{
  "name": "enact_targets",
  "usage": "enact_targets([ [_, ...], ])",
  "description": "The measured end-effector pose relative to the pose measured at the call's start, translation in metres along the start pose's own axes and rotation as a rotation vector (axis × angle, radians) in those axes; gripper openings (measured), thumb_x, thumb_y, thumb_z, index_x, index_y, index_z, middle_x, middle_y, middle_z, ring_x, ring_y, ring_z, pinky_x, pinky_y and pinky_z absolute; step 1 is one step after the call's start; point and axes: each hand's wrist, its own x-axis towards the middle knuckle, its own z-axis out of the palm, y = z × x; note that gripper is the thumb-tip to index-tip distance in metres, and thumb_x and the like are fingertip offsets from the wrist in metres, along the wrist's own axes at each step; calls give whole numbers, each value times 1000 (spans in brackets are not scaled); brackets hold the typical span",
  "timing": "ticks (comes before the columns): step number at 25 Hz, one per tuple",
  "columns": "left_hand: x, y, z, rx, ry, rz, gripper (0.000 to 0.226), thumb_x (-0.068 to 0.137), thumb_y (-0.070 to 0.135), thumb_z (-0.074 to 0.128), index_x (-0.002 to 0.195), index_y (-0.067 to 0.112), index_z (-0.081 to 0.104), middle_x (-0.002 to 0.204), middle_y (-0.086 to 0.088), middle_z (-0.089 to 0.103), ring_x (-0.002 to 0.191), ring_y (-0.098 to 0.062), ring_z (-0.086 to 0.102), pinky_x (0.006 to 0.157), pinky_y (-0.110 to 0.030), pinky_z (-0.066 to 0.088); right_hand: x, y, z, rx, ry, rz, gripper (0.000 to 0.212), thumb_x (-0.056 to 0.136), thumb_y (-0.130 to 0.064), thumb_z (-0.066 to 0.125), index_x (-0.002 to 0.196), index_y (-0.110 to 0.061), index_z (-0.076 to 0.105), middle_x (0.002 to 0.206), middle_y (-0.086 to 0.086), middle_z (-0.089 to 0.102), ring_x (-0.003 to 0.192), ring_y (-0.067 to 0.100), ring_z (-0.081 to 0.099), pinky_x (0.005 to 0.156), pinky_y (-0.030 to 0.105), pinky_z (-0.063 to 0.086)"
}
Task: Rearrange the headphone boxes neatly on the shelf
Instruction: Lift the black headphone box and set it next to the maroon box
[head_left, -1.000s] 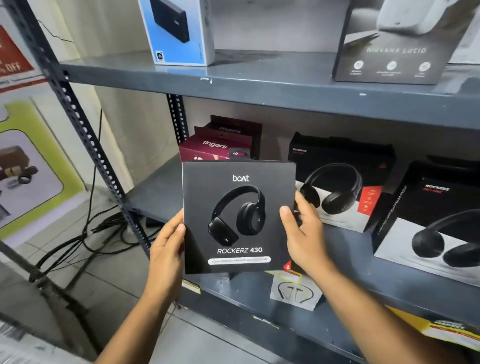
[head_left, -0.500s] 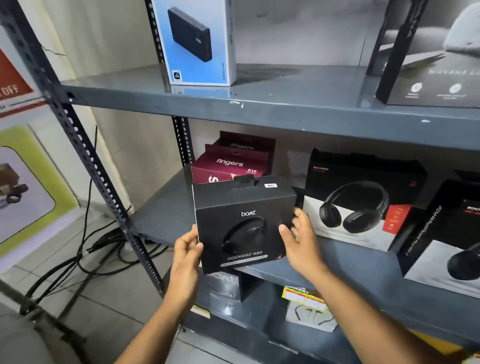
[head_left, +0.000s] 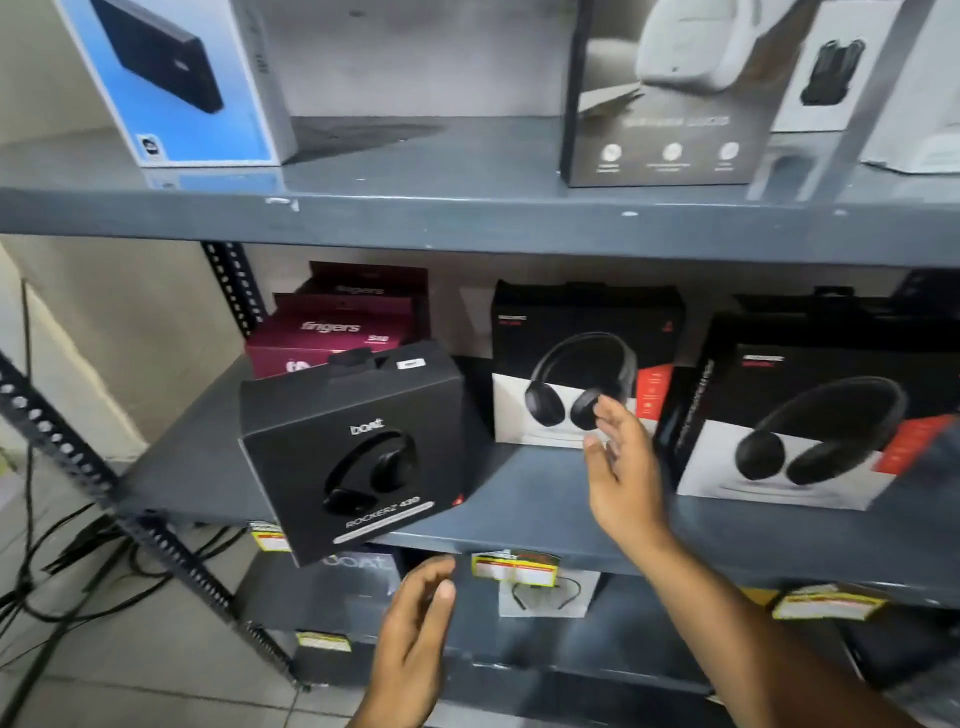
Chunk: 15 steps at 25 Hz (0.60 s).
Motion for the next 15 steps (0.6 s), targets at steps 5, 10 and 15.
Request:
enact_targets([
  [5, 50, 48, 111, 34, -285, 83, 44, 101, 24, 48, 144, 25, 42, 148, 14, 41, 137, -1, 37, 106, -7, 31, 16, 17, -105, -102, 443, -26, 44, 87, -7, 52, 131, -8, 50, 130, 14, 52, 123, 25, 49, 111, 43, 37],
  [10, 86, 104, 223, -3, -359, 81, 58, 102, 33, 45, 154, 17, 24, 159, 5, 30, 140, -1, 26, 117, -22, 17, 43, 53, -221, -205, 642, 178, 65, 81, -20, 54, 142, -6, 37, 145, 22, 40, 135, 36, 40, 117, 43, 28],
  [15, 95, 113, 270, -87, -359, -36, 59, 101, 39, 43, 153, 14, 28, 157, 2, 36, 138, -6, 33, 104, -20, 24, 66, 78, -277, -49, 314, 340, 55, 91, -5, 49, 143, -14, 35, 148, 12, 47, 125, 22, 53, 110, 41, 39],
])
